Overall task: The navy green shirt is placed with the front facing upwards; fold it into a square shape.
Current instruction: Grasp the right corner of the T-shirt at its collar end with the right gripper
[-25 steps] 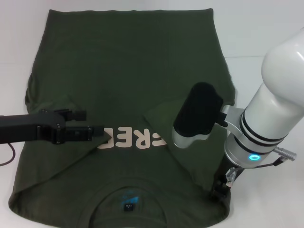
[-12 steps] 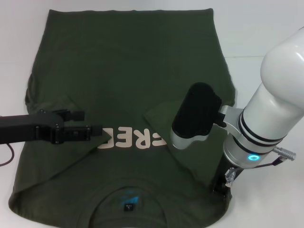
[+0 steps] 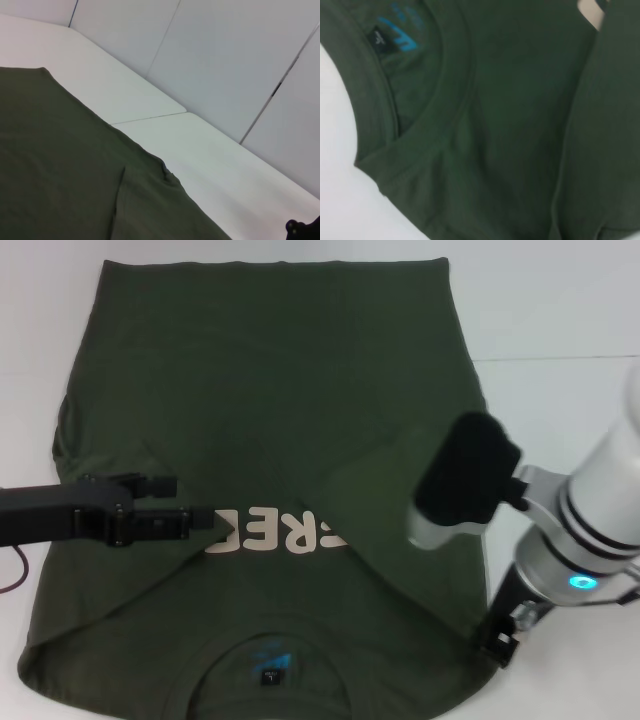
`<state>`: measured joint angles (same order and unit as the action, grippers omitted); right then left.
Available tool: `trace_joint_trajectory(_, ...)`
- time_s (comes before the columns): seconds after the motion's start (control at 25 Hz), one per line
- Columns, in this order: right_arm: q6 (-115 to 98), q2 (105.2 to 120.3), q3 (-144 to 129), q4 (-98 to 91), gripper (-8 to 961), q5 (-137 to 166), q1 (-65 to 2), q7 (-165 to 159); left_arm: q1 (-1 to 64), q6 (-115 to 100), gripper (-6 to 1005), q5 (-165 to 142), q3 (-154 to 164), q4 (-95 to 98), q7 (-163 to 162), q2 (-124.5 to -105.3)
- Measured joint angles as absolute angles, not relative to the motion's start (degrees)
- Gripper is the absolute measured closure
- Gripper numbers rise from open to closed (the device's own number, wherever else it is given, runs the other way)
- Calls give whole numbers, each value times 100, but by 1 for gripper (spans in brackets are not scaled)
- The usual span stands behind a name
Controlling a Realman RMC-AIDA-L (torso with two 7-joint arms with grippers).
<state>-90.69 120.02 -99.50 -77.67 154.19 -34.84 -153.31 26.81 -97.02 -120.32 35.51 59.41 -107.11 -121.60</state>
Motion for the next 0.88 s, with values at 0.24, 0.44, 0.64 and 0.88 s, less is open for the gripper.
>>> trace_joint_trajectory(0.24, -9117, 11997, -9355, -7970, 927, 15408, -2846, -15080, 2657, -9684, 71, -12032, 3537, 5941, -10705, -12173)
trace_joint_trajectory(0.44, -9114, 12005, -9116, -8019, 927, 15336, -2600, -14944, 2639, -9646, 71, -12197, 3545, 5963, -10840, -12181)
trace_joint_trajectory(0.64, -9219, 12006, -9075, -8101, 927, 15329, -2555, -14941, 2592, -9589, 72, -12999, 3524, 6472, -11833, -12196)
trace_joint_trajectory(0.88, -9300, 11998, -8992, -8132, 927, 15329, -2622, -14908, 2351, -9810, 72, -13925, 3458, 7899, -13639, -12241)
